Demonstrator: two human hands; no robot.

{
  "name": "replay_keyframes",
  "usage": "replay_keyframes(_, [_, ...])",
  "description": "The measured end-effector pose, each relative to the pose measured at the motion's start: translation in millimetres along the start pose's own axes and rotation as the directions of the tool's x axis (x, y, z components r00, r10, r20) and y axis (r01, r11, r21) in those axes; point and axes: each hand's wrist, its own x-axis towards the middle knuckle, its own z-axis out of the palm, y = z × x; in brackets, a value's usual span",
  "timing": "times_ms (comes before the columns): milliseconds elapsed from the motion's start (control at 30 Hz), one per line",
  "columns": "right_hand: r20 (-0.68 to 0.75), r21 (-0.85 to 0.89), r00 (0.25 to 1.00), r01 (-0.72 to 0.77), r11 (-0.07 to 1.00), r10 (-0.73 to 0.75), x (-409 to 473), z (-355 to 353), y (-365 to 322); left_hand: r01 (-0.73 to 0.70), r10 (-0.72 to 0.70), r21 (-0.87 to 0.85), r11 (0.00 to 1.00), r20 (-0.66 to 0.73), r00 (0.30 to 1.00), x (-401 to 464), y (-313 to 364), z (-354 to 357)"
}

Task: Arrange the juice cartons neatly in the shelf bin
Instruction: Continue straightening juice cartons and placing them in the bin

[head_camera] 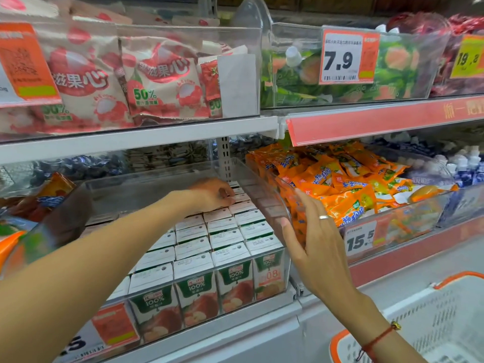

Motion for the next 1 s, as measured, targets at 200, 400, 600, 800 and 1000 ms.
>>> replay_keyframes(200, [-0.040,0.008,0.999,-0.015,1.000,0.015,-0.4,3.9,-1.4,-0.023,-0.011,0.220,0.975,0.150,0.989,14.3,6.3,-17.7])
replay_keyframes(400, [-0.027,0.023,0.999,-0.019,1.000,0.019,-0.4,1.5,-2.7,-0.031,-0.007,0.250,0.968,0.151,0.988,16.0,7.9,-11.4])
replay_keyframes(600, [0.007,0.008,1.000,-0.018,1.000,0.018,1.4,-2.1,-3.8,0.010,-0.037,-0.185,0.983,-0.148,0.988,-4.8,11.1,-5.9])
replay_keyframes(800, [0.107,-0.009,0.994,-0.029,1.000,0.030,2.4,-13.4,-7.5,-0.134,-0.195,-0.623,0.771,-0.431,0.881,-60.2,20.1,-5.1])
replay_keyframes(1000, [0.133,-0.020,0.988,-0.081,0.996,0.083,4.2,-38.7,-36.7,-0.158,-0.318,-0.815,0.558,-0.386,0.866,-152.0,11.1,-4.6])
